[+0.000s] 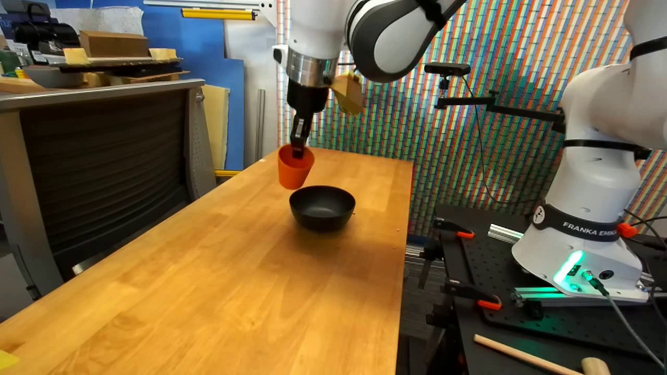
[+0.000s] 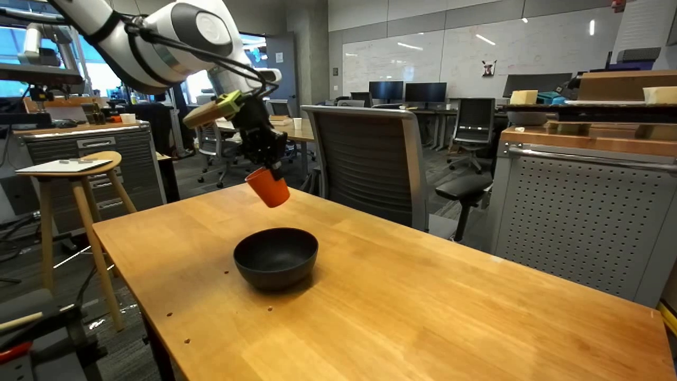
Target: Put the cup in the bowl
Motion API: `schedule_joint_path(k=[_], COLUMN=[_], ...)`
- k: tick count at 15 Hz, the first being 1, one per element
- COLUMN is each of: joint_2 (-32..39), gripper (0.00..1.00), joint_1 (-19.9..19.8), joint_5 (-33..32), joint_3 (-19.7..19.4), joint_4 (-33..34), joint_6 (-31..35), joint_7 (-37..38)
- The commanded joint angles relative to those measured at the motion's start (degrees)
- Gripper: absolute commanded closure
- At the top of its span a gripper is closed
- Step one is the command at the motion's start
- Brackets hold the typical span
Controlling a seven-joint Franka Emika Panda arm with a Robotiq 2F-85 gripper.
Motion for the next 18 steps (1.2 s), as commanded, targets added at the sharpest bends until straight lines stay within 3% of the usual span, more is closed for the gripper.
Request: schedule_joint_path(k=[1, 3, 6, 12, 14, 15, 16, 18], joint_2=[-6.89, -5.7, -2.06, 5.55, 7.62, 8.47, 9.05, 9.37], gripper=[0.99, 0.99, 0.99, 0.99, 0.98, 0.7, 0.69, 0.56], joint_1=[-5.49, -8.46, -10.22, -8.76, -9.24, -9.69, -10.11, -10.38], joint_5=[-6.16, -6.79, -1.33, 11.11, 17.89, 21.31, 24.67, 28.06], joint_3=[-2.04, -2.18, -1.85, 0.64, 2.38, 3.43, 4.38, 4.98], joint_4=[-5.19, -5.75, -7.55, -6.27, -5.46, -4.82, -4.08, -2.91], joint_6=[-0.74, -3.83, -2.82, 4.31, 6.06, 6.27, 5.81, 4.1], joint_7=[7.79, 10.17, 6.0, 0.65, -5.6, -9.43, -13.01, -16.9])
